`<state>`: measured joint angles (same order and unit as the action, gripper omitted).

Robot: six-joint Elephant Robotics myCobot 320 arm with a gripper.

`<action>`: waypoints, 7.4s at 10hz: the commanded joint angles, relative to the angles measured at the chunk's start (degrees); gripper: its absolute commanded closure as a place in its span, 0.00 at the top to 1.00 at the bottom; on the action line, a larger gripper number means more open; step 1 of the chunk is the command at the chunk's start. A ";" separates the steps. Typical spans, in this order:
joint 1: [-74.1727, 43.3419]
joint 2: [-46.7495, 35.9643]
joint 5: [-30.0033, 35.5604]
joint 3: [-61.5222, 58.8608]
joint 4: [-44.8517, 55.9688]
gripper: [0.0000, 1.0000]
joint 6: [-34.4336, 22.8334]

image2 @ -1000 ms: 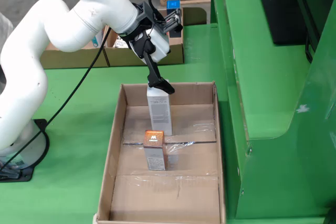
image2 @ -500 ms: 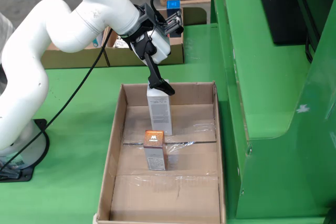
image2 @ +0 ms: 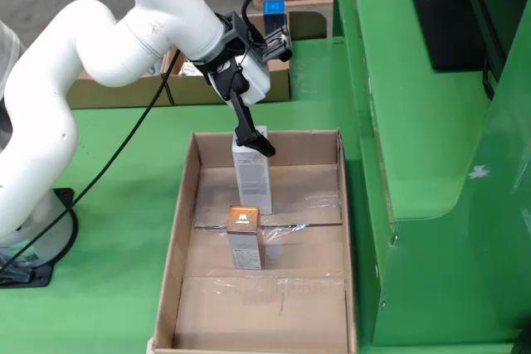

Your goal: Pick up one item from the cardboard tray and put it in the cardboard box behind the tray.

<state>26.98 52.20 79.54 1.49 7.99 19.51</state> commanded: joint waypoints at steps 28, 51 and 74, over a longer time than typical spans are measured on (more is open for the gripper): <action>-0.35 -2.57 2.18 -1.49 7.38 1.00 1.11; -1.12 0.09 3.67 -1.49 6.72 1.00 0.93; -1.12 0.09 3.67 -1.49 6.72 0.00 0.93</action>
<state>26.01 53.87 83.40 1.49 15.38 20.74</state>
